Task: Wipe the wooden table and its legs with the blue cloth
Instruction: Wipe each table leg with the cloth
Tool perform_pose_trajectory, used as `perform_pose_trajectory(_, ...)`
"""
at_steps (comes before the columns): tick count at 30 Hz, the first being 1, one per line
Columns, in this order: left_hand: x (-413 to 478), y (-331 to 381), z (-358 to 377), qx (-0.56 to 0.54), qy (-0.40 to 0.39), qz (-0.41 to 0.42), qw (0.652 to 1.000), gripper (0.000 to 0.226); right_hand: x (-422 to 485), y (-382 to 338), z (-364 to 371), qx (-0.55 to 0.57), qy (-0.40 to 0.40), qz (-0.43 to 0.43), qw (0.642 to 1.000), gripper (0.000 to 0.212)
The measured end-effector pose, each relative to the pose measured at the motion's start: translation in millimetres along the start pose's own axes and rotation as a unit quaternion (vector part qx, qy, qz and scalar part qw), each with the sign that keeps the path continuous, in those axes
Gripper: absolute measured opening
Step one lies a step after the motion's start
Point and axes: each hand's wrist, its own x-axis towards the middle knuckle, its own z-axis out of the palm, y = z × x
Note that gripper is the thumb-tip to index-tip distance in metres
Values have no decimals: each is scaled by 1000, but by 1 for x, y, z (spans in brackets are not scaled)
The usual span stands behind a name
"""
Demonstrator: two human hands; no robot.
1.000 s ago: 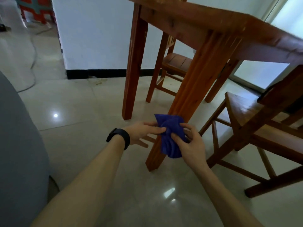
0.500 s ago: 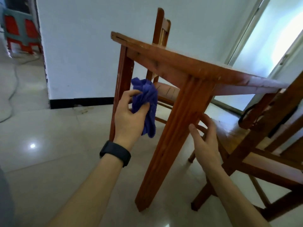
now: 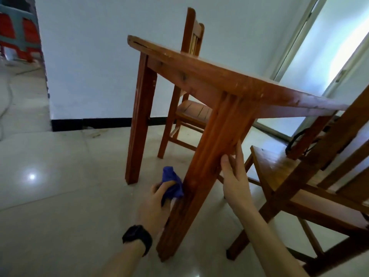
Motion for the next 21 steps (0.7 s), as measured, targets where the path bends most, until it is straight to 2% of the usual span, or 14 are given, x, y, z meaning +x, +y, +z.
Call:
perform_pose_trajectory(3,27,22,-19,-11,152,50,987,60,-4,7,4,-18,8,-4,1000,64)
perform_pose_trajectory(5,42,55,-23,-25,207,86,974,59,-7,14,6,-22,13,-10,1000,62)
perform_pose_trajectory(6,45,67,-19,-26,199,115,973,56,-7,17,8,-24,15,-20,999,62)
perform_pose_trajectory(8,34,79,3,-45,118,162,979,52,-7,23,10,-28,17,-33,999,62)
perform_pose_trajectory(9,22,79,17,-69,81,158,982,51,-7,25,11,-28,22,-31,999,62)
perform_pose_trajectory(11,0,63,39,-96,74,120,985,43,-9,26,13,-20,35,-23,999,64)
perform_pose_trajectory(13,-12,32,47,-46,65,71,994,31,-11,28,15,-2,44,-18,999,63)
perform_pose_trajectory(15,-21,-6,47,30,6,35,999,29,-17,34,17,16,36,-7,999,62)
perform_pose_trajectory(17,-29,-28,43,53,-39,16,998,29,-22,45,19,18,30,4,999,58)
perform_pose_trajectory(19,-24,-16,36,13,-13,7,1000,30,-26,59,21,10,26,10,1000,55)
perform_pose_trajectory(21,-6,18,28,-62,70,27,995,45,-30,72,22,11,20,14,1000,53)
